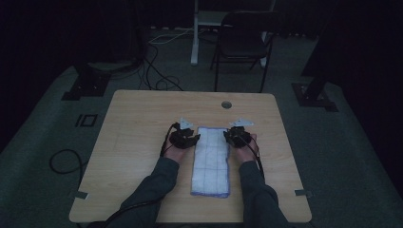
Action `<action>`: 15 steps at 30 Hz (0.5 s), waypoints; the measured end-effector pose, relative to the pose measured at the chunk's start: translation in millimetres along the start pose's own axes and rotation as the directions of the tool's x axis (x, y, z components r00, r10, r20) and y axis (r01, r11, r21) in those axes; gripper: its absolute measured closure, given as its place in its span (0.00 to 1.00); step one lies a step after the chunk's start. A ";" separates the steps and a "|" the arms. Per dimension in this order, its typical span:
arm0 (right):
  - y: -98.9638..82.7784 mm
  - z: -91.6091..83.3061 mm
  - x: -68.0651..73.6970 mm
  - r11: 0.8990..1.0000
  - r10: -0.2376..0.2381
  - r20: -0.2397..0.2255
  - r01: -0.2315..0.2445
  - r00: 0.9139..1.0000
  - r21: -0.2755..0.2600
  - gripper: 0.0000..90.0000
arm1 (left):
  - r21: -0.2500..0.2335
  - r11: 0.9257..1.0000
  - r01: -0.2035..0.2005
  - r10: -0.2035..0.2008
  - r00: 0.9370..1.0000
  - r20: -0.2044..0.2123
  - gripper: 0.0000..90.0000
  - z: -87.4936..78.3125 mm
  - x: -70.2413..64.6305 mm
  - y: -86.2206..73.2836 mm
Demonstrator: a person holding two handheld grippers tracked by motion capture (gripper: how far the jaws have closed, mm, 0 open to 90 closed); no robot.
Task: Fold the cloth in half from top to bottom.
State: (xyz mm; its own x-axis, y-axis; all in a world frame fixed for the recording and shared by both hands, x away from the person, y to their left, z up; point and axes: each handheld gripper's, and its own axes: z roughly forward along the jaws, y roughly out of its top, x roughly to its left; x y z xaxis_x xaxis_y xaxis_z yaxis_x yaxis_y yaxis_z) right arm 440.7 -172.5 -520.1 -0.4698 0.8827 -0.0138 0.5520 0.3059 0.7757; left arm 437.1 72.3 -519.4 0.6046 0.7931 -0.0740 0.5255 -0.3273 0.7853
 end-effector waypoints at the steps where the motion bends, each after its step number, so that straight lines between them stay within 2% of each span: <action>1: -0.2 1.0 -0.4 1.000 0.007 -0.003 -0.007 1.000 0.002 0.83 | 0.001 1.000 0.003 -0.003 1.000 -0.001 0.68 2.6 0.4 0.7; 5: 0.1 6.3 -3.0 1.000 0.021 -0.002 -0.021 1.000 0.014 0.78 | 0.020 1.000 -0.019 0.019 1.000 -0.017 0.67 12.9 -0.1 1.4; 9: 2.7 10.2 -3.1 1.000 0.023 0.000 -0.023 1.000 0.021 0.75 | 0.031 0.999 -0.020 0.021 0.999 -0.028 0.67 20.9 -0.3 3.4; 12: 4.8 13.9 -3.6 0.999 0.036 -0.020 -0.036 0.999 0.018 0.66 | 0.039 0.999 -0.013 0.014 1.000 -0.024 0.65 26.7 1.0 5.0; 15: 5.7 18.9 -5.0 0.998 0.051 -0.016 -0.050 0.999 0.031 0.63 | 0.045 0.999 0.015 -0.013 0.999 -0.031 0.64 31.8 4.6 7.6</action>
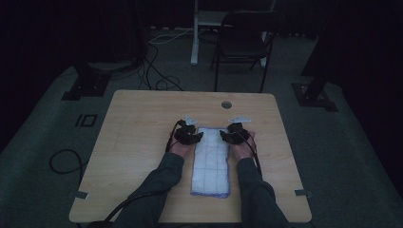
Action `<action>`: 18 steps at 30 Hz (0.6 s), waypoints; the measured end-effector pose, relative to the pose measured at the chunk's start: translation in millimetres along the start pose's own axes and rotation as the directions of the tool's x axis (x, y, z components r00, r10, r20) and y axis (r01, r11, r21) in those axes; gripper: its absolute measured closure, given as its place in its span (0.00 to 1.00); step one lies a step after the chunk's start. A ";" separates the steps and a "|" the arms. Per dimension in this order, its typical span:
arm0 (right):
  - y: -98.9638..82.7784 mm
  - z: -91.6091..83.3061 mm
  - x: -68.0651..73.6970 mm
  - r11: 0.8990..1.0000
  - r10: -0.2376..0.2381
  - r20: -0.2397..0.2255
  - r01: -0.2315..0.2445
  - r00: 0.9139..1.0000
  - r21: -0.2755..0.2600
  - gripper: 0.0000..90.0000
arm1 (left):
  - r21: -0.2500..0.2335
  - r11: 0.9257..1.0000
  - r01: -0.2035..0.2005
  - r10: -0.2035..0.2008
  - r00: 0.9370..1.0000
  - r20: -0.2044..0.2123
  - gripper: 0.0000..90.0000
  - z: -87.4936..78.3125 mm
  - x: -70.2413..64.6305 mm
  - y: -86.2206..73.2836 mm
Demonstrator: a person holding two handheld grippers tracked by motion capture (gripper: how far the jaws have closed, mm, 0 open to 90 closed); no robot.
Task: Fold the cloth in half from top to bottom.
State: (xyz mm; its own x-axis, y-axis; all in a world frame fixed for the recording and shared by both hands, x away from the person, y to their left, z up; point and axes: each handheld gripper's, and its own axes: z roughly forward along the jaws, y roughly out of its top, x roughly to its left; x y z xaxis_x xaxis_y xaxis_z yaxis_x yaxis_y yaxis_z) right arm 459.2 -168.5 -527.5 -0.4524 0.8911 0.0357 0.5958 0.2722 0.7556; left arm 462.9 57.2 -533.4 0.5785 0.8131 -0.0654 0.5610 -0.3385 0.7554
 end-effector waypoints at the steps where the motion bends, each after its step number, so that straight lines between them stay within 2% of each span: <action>1: 0.8 1.8 -1.0 1.000 0.010 0.001 -0.010 1.000 0.004 0.62 | 0.001 1.000 0.002 -0.002 1.000 -0.005 0.64 1.3 0.1 0.6; 8: 4.9 8.0 -4.7 1.000 0.013 0.015 -0.013 1.000 0.016 0.61 | 0.029 0.999 0.019 -0.018 1.000 -0.025 0.59 10.6 1.3 4.7; 9: 5.1 9.9 -7.1 0.999 0.025 0.010 -0.025 1.000 0.026 0.60 | 0.040 0.999 0.016 -0.015 0.999 -0.030 0.59 13.8 1.2 4.5; 13: 5.4 14.3 -8.6 0.998 0.042 0.003 -0.042 0.999 0.037 0.58 | 0.040 0.999 0.033 -0.031 0.999 -0.033 0.57 16.3 2.7 5.4; 18: 6.3 20.8 -7.9 0.997 0.048 0.014 -0.048 0.999 0.060 0.55 | 0.031 0.999 0.023 -0.021 0.999 -0.043 0.54 19.1 3.3 6.1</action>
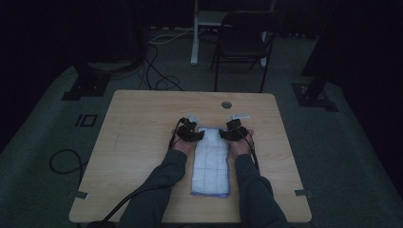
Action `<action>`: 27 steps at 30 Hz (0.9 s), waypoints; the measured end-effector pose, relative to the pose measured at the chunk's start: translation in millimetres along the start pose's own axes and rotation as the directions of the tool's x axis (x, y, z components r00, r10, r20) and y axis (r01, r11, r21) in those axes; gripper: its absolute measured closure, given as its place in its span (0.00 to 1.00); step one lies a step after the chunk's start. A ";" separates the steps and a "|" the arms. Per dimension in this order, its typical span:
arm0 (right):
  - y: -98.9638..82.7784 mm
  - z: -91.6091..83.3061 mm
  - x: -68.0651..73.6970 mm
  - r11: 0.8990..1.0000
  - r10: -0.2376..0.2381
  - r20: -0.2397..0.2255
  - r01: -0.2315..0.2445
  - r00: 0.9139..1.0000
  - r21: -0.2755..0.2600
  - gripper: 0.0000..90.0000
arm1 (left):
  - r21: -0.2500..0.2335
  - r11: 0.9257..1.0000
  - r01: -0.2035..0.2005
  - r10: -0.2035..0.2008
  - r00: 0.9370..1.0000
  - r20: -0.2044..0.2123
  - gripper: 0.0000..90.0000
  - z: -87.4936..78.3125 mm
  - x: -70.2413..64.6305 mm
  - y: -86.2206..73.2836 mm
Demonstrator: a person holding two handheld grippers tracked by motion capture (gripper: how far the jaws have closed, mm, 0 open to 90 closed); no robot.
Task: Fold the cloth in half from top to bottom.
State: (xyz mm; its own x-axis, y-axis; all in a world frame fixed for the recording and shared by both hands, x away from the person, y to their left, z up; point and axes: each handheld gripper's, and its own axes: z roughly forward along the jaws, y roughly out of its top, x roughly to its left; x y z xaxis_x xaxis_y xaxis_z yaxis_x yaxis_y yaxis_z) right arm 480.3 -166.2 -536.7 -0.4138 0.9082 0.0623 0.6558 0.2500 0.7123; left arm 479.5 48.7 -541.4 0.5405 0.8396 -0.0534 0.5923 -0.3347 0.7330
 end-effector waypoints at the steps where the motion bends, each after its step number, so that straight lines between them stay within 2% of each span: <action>1: -0.1 1.0 0.4 1.000 0.000 0.000 0.000 1.000 0.004 0.55 | -0.002 1.000 -0.001 0.001 1.000 -0.001 0.54 0.3 0.0 -0.1; 8: -0.5 2.6 1.4 1.000 0.000 0.006 0.000 1.000 0.008 0.54 | -0.011 1.000 0.006 -0.006 1.000 -0.011 0.52 2.0 -0.5 0.3; 10: -0.8 2.5 3.2 1.000 -0.007 0.017 0.007 1.000 0.008 0.55 | -0.006 1.000 0.000 0.000 1.000 -0.029 0.52 2.4 -3.1 0.7; 16: -2.4 1.5 5.7 1.000 -0.017 0.005 0.017 1.000 0.000 0.64 | -0.008 1.000 0.008 -0.008 0.999 -0.039 0.52 2.6 -5.6 0.6; 20: -4.5 1.0 6.9 1.000 -0.023 -0.009 0.023 1.000 -0.012 0.71 | -0.001 1.000 0.011 -0.011 0.999 -0.034 0.56 2.7 -7.5 1.8; 27: -3.7 0.8 8.1 1.000 -0.028 -0.031 0.028 0.999 -0.006 0.80 | 0.028 1.000 0.010 -0.010 1.000 -0.007 0.71 2.5 -9.7 5.7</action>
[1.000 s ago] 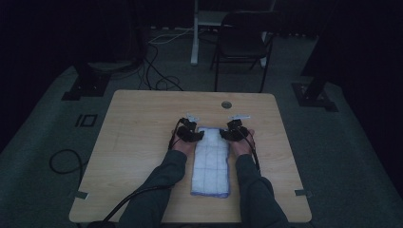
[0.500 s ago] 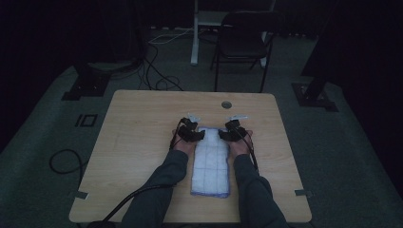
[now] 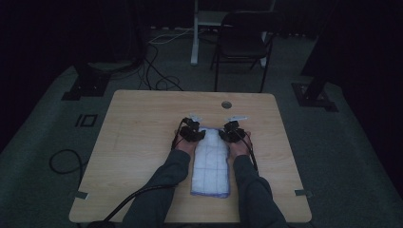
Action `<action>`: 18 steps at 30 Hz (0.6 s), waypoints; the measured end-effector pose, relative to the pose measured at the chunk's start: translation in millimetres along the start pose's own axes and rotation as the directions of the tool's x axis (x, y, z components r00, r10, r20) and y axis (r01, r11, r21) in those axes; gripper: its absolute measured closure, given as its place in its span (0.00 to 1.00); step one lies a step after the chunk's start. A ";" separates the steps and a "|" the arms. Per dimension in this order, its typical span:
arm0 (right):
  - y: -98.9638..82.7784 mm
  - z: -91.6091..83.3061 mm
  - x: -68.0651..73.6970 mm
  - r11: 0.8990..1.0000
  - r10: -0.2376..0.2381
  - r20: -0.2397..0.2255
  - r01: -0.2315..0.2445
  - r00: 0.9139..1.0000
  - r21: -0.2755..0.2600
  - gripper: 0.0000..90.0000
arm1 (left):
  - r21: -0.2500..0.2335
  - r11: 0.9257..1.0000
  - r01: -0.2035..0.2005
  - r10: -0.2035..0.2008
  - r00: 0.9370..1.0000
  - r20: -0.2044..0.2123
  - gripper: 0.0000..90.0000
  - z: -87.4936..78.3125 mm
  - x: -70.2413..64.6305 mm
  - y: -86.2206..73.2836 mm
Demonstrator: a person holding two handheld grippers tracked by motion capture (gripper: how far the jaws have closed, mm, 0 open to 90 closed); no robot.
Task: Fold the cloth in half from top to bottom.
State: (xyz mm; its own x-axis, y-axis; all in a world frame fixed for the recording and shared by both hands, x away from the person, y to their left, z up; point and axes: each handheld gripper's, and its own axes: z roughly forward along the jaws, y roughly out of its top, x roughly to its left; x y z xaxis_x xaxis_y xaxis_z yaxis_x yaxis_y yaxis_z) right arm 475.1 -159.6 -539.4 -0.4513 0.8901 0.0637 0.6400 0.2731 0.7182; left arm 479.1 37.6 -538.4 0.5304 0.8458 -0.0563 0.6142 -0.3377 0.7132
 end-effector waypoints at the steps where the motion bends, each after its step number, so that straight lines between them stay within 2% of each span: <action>1: 0.2 0.0 0.0 1.000 0.001 -0.004 0.000 1.000 0.002 0.82 | 0.008 1.000 0.000 0.000 1.000 0.008 0.71 0.0 0.0 1.1; 2: 0.2 0.0 0.0 1.000 0.001 -0.004 0.000 1.000 0.002 0.82 | 0.008 1.000 0.000 0.000 1.000 0.008 0.74 0.0 0.0 1.1; 3: 1.5 0.0 0.0 1.000 0.006 -0.020 -0.006 1.000 0.013 0.87 | 0.037 0.999 -0.004 0.003 1.000 0.031 0.81 0.0 -1.3 4.6; 5: 1.9 0.2 1.0 1.000 0.006 -0.021 -0.005 1.000 0.015 0.90 | 0.053 0.999 0.014 -0.016 0.999 0.043 0.88 -0.1 -2.7 6.2; 7: 1.2 0.2 1.9 1.000 0.001 -0.022 0.000 1.000 0.009 0.92 | 0.071 0.997 0.010 -0.013 0.999 0.040 0.93 -0.7 -4.2 8.2; 12: -0.4 -0.5 -2.4 1.000 0.024 -0.033 -0.024 0.999 -0.005 0.93 | 0.087 0.996 0.013 -0.017 0.999 0.049 0.96 -2.5 -0.9 10.5; 14: -0.3 -2.4 -6.3 0.999 0.037 -0.051 -0.037 0.998 -0.014 0.93 | 0.073 0.997 0.005 -0.009 0.998 0.055 0.96 -5.4 1.1 12.1; 18: 1.4 -5.6 -7.1 0.999 0.034 -0.057 -0.035 0.998 -0.027 0.93 | 0.058 0.998 0.003 -0.006 0.998 0.058 0.96 -8.7 0.9 14.7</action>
State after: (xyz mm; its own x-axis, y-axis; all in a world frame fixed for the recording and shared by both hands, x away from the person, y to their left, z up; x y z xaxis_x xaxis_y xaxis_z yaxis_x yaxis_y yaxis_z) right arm 475.7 -167.5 -535.0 -0.4643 0.8765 0.1274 0.6386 0.2316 0.7338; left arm 483.5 37.0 -522.0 0.5593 0.8228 -0.1010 0.6487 -0.3586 0.6712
